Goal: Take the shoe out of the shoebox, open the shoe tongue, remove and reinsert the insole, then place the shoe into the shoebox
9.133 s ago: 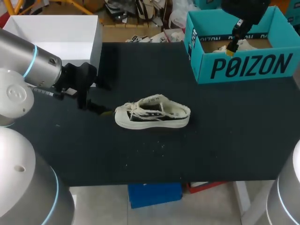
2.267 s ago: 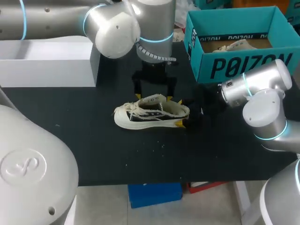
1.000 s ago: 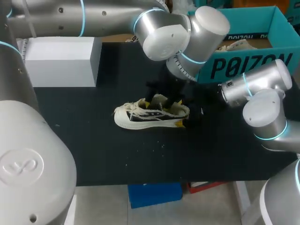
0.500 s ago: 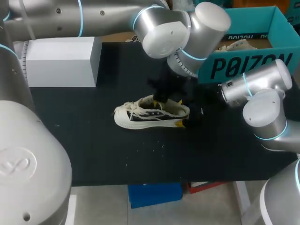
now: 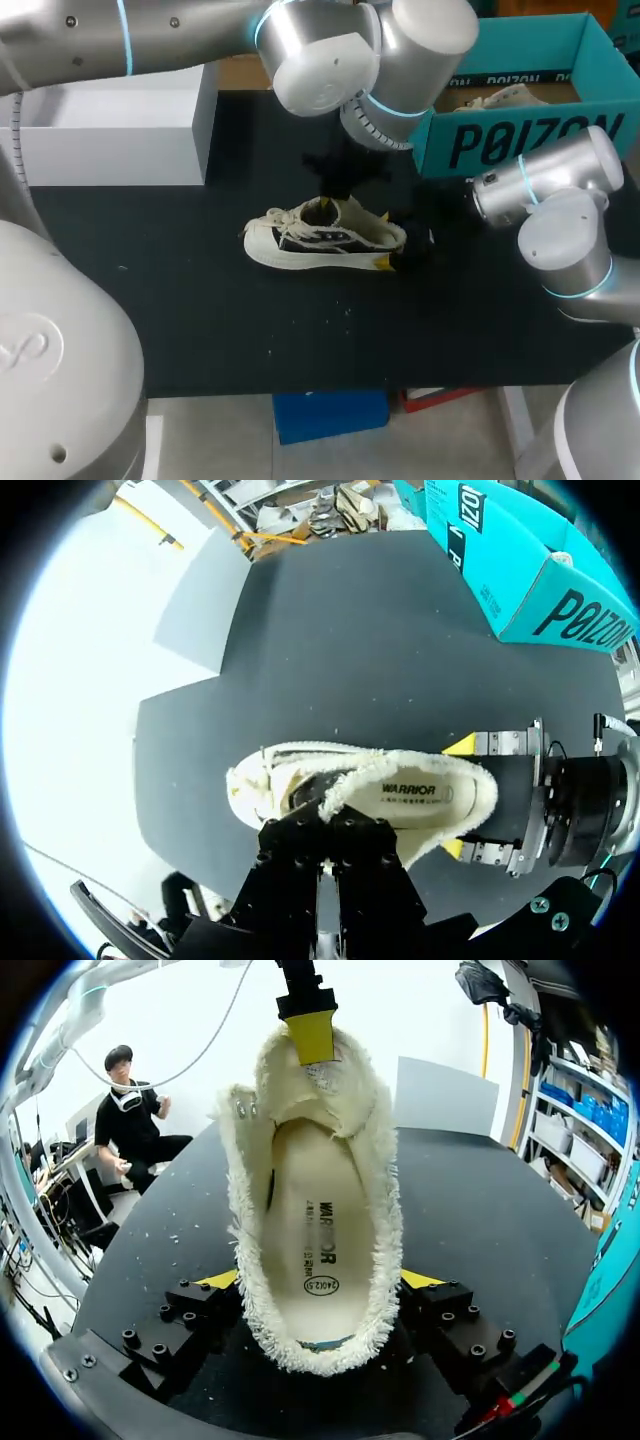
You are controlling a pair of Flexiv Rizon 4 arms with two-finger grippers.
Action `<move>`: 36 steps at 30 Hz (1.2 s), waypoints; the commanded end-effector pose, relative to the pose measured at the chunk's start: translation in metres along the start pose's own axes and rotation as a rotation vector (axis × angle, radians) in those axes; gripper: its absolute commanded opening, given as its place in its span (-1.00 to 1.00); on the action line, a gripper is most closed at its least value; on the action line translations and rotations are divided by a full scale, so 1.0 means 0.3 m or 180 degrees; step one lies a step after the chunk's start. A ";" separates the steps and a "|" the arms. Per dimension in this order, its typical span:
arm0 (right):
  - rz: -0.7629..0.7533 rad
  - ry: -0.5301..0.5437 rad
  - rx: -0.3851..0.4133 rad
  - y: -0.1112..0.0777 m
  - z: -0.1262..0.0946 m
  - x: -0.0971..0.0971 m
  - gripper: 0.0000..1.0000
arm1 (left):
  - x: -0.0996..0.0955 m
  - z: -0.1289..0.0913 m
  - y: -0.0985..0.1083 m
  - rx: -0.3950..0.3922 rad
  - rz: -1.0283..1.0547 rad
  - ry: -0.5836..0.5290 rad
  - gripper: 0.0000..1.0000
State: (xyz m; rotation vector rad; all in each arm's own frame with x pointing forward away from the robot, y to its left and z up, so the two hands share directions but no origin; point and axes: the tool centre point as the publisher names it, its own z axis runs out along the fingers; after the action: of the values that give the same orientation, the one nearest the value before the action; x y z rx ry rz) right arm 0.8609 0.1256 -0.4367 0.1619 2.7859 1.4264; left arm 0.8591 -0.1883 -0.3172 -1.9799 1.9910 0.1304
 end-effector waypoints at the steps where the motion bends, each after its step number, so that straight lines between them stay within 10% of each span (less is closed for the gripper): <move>1: 0.0001 0.0001 0.0008 -0.004 0.014 -0.005 -1.00 | -0.049 -0.020 0.024 0.0144 -0.0037 0.0151 -1.00; 34: 0.0001 0.0001 0.0008 -0.004 0.014 -0.005 -1.00 | -0.271 0.134 0.110 0.0011 -0.0531 -0.0217 -1.00; 35: 0.0001 0.0001 0.0008 -0.004 0.014 -0.005 -1.00 | -0.273 0.142 0.110 0.0000 -0.0542 -0.0239 -0.55; 36: 0.0001 0.0001 0.0008 -0.004 0.014 -0.005 -1.00 | -0.276 0.148 0.110 -0.0021 -0.0543 -0.0236 0.33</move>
State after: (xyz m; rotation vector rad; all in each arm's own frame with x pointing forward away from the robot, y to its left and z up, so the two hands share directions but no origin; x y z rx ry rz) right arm 0.8606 0.1296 -0.4372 0.1574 2.7871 1.4264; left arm 0.8277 -0.0976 -0.3345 -2.0997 1.7633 0.1560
